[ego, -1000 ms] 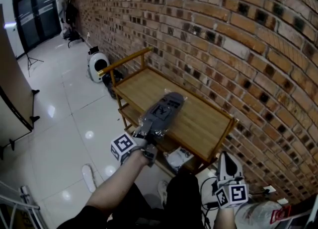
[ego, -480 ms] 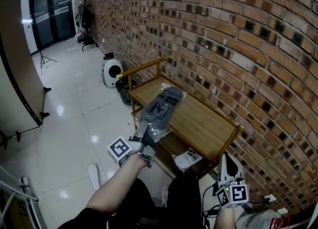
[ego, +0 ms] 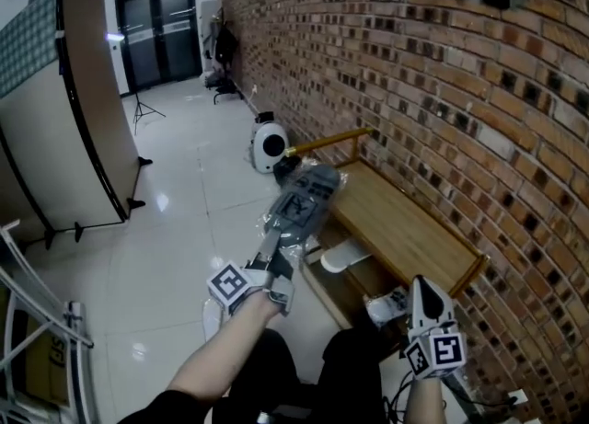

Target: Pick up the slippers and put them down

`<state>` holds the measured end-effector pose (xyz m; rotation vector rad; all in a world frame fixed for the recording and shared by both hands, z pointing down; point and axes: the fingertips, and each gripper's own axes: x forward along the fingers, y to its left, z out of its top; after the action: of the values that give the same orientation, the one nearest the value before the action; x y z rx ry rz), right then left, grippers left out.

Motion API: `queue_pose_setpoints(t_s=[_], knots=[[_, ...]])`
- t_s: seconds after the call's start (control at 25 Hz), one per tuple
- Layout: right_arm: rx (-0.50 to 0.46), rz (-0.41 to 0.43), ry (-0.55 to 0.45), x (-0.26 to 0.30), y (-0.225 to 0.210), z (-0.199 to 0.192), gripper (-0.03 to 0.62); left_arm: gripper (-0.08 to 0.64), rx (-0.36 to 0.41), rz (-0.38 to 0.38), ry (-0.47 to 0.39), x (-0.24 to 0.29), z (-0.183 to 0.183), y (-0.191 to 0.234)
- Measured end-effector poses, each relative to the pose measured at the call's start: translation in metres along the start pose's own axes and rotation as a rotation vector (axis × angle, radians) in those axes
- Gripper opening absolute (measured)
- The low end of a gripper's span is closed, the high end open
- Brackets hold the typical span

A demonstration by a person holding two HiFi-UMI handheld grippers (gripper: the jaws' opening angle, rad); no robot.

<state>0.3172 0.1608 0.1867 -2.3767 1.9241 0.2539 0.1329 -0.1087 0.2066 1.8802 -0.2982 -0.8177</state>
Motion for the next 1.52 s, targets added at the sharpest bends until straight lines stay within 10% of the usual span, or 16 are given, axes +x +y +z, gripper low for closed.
queue_pose_setpoints(t_s=[0.52, 1.08, 1.52], knots=[[0.045, 0.262, -0.008, 0.061, 0.128, -0.005, 0.003, 0.110, 0.138, 0.027, -0.276, -0.112, 0.141, -0.019], [0.040, 0.431, 0.051, 0.165, 0.177, -0.054, 0.003, 0.110, 0.151, 0.118, -0.395, -0.116, 0.174, 0.078], [0.100, 0.505, 0.257, 0.241, 0.230, -0.188, 0.003, 0.110, 0.122, 0.266, -0.385, -0.126, 0.171, 0.237]])
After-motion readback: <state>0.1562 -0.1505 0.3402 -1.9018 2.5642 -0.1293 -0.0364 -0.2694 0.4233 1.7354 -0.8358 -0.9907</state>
